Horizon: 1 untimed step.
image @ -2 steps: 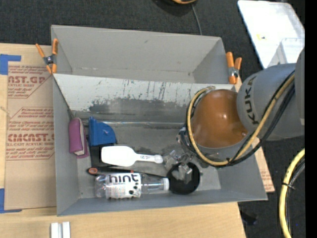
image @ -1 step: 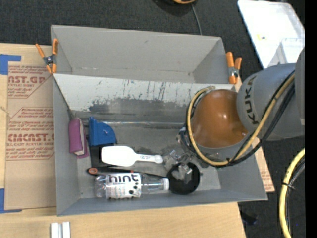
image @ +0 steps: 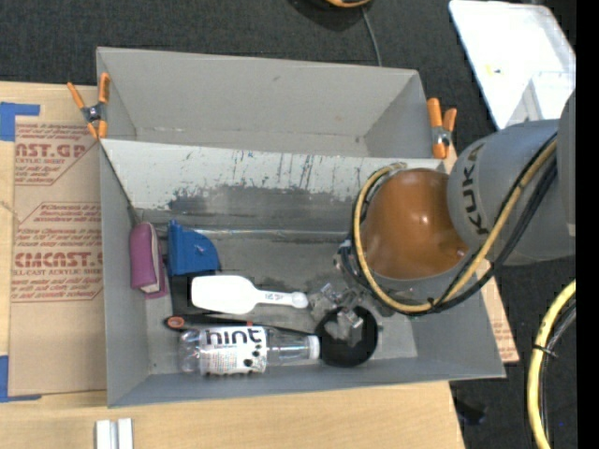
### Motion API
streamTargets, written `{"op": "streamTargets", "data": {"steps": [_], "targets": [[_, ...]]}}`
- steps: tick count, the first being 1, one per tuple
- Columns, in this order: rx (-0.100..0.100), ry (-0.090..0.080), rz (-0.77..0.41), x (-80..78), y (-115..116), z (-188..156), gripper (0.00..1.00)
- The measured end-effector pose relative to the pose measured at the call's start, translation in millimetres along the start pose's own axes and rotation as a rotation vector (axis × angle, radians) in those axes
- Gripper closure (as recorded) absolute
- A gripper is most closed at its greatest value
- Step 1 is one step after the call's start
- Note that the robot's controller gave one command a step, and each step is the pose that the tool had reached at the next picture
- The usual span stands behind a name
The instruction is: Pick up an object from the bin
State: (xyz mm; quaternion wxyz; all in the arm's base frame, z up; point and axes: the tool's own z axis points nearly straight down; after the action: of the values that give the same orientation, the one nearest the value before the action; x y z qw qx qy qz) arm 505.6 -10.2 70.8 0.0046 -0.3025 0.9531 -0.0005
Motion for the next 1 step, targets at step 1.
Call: {"op": "streamTargets", "data": {"steps": [1], "targets": [[0.0,0.0,0.0,0.0,0.0,0.0,1.0]]}}
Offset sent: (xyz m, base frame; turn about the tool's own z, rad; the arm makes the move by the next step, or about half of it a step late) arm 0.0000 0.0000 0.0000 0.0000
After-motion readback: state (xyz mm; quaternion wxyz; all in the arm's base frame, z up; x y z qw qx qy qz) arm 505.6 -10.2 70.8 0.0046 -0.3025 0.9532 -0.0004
